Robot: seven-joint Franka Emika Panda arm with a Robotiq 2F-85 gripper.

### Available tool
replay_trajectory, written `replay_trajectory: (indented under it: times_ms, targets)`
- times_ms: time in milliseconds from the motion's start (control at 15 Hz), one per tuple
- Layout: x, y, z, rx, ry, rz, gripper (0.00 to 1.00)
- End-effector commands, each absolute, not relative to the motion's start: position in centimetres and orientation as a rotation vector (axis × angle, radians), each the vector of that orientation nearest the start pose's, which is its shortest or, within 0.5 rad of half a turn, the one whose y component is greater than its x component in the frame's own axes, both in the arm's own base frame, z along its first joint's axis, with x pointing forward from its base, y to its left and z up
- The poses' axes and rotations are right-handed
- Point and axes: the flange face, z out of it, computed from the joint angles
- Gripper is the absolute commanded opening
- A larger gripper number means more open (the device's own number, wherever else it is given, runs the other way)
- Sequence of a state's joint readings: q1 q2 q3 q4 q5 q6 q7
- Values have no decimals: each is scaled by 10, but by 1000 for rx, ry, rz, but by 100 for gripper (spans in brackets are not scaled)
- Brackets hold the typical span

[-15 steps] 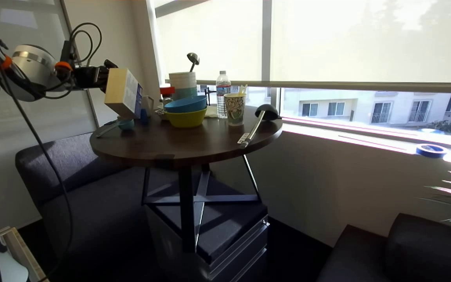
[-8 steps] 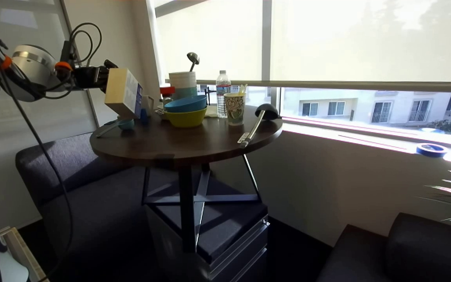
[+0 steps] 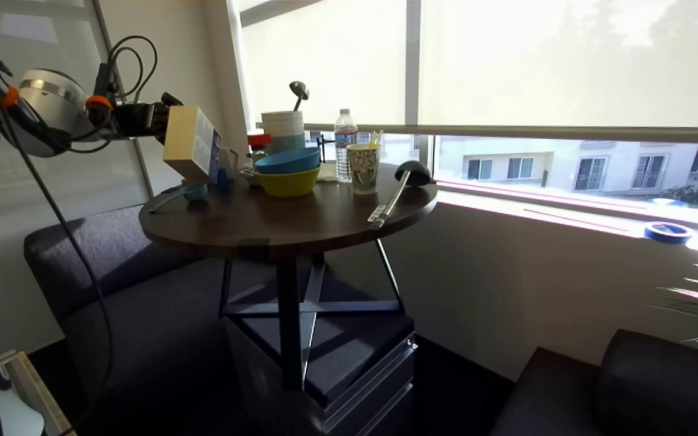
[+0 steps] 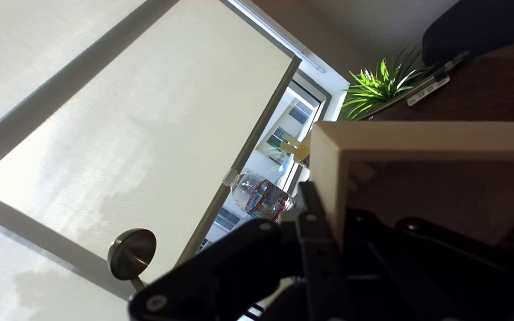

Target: Pick up the square wooden box and pour some of the substance into the blue measuring spoon on the table, put the square wooden box on the table

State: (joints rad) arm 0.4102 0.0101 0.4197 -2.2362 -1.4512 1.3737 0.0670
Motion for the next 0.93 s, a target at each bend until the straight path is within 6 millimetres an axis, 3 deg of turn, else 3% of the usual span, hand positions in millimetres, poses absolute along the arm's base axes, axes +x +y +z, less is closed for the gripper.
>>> replay_trajectory:
  times_ms: [0, 867]
  targets:
    - [411, 271, 430, 1264, 878, 6, 2]
    - [410, 270, 432, 1261, 878, 25, 2]
